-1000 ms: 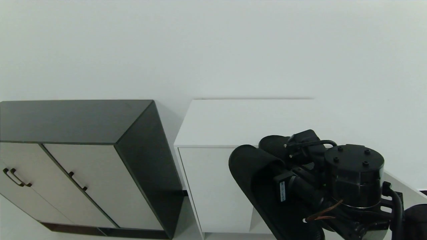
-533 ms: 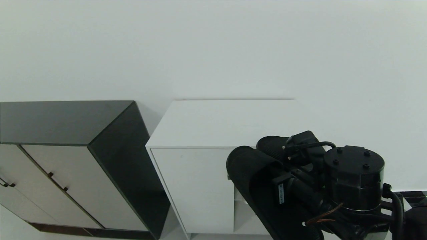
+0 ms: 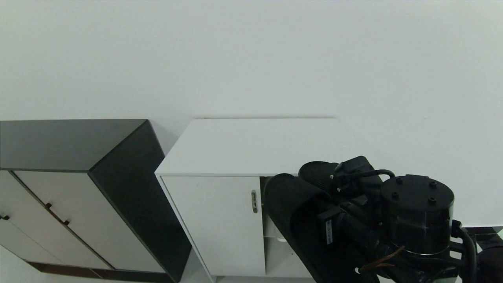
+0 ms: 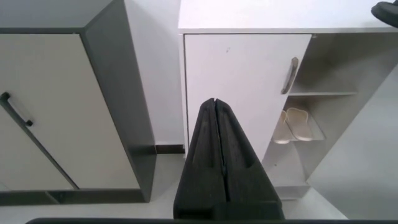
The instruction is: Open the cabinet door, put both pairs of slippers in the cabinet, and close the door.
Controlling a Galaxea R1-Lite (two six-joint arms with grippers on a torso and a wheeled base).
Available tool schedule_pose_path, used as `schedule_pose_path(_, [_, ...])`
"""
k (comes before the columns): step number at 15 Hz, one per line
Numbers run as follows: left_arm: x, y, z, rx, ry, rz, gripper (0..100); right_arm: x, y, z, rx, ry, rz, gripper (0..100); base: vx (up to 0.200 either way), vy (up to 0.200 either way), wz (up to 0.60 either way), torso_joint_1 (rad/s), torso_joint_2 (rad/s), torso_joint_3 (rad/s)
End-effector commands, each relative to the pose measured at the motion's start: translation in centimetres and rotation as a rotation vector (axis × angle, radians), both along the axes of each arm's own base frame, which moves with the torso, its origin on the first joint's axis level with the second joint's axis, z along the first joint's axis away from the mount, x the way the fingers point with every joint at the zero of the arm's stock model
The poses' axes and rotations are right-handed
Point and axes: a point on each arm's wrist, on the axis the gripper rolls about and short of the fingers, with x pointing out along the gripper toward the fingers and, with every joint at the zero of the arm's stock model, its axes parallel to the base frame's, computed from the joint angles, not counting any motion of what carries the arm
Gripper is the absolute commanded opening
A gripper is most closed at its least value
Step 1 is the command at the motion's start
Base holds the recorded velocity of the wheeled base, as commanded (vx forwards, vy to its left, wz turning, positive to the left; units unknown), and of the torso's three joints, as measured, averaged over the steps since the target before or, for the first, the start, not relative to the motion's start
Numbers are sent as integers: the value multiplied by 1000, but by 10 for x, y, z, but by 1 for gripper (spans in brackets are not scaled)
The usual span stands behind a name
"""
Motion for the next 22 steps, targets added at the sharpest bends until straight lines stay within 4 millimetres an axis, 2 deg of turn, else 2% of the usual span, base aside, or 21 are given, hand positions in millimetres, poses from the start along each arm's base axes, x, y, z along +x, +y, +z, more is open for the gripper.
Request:
schedule_pose_path(1, [0,0,0,0,1,0,0,0,1,-1,-5,1,1,0,0,0,0,0,0,0])
schedule_pose_path(11, [0,0,0,0,1,0,0,0,0,-2,-12,2,-3,0,0,0,0,-7,11,8])
schedule_pose_path(17, [0,0,0,0,1,0,0,-10,-3,-9,-29,13,16,0,0,0,0,-182,426,237])
schedule_pose_path(22, [0,0,0,0,1,0,0,-10,-1,-10,-22,7,20,0,0,0,0,-221,544,316])
